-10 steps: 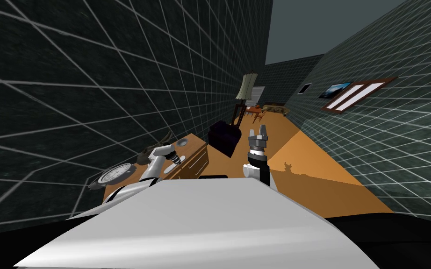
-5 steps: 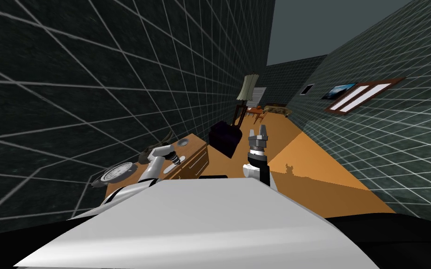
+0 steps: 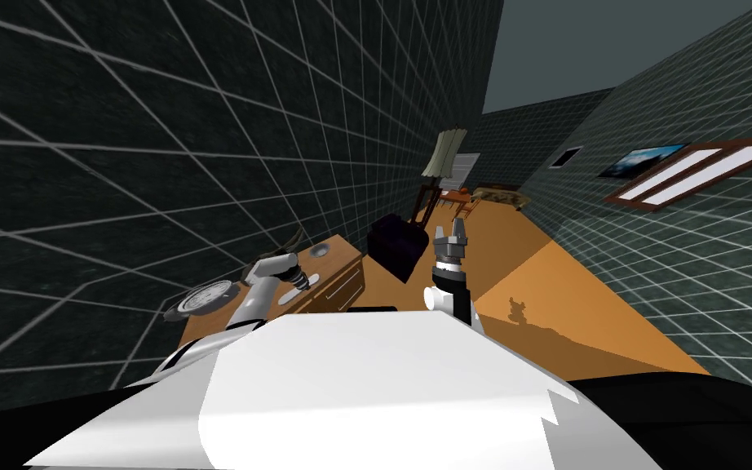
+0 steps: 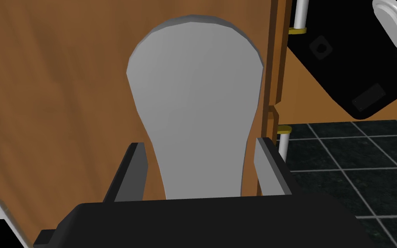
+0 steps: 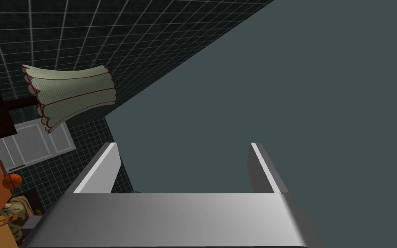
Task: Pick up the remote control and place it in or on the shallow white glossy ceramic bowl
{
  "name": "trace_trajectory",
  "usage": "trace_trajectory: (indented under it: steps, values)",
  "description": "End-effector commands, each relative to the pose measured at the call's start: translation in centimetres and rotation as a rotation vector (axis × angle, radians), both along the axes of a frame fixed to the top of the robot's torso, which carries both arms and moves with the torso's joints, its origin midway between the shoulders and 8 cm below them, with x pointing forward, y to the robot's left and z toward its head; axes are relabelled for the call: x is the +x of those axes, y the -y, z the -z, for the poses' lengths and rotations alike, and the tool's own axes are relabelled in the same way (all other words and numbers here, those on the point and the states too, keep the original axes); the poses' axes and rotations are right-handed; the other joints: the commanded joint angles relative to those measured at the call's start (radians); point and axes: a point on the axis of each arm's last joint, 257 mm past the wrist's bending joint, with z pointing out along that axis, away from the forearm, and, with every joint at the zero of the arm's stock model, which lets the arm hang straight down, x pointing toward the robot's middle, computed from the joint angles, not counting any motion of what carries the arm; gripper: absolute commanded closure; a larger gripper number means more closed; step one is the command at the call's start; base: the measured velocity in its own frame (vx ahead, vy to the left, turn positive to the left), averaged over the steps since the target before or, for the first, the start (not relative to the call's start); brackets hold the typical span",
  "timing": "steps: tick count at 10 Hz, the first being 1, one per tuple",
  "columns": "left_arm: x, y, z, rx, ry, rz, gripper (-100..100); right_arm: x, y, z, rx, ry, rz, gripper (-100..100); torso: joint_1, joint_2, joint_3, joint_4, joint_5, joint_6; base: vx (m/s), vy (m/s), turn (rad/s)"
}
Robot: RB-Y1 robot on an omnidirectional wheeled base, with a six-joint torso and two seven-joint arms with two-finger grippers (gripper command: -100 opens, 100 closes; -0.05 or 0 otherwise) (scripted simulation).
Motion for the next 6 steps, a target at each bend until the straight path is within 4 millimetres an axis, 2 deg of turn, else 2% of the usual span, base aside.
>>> trace_trajectory:
  steps: [1,3,4,5,6]
  values:
    - [-0.6,-0.3,-0.4,0.000,-0.001,0.024,100,0.0,0.0,0.0,0.000,0.000,0.000,0,0.000,0.000,0.000,0.000,0.000,0.000,0.078,-0.082,0.116]
    - [-0.7,-0.4,-0.4,0.001,0.000,0.026,100,0.0,0.0,0.0,0.000,0.000,0.000,0,0.000,0.002,0.001,0.000,0.000,0.001,0.044,-0.052,0.065]
    - [-0.7,-0.4,-0.5,0.000,-0.001,0.030,0,0.0,0.0,0.0,0.000,0.000,0.000,0,0.002,0.004,0.002,0.001,0.001,0.001,0.005,-0.007,-0.005]
    - [2.4,-1.3,-3.5,0.029,0.069,0.044,100,0.0,0.0,0.0,0.000,0.000,0.000,0,0.004,0.006,0.003,0.001,0.001,0.001,-0.082,-0.100,-0.007]
    - [2.5,-1.3,-3.6,0.029,0.070,0.045,100,0.0,0.0,0.0,0.000,0.000,0.000,0,-0.001,0.009,0.006,0.003,-0.001,0.003,-0.114,-0.101,-0.023]
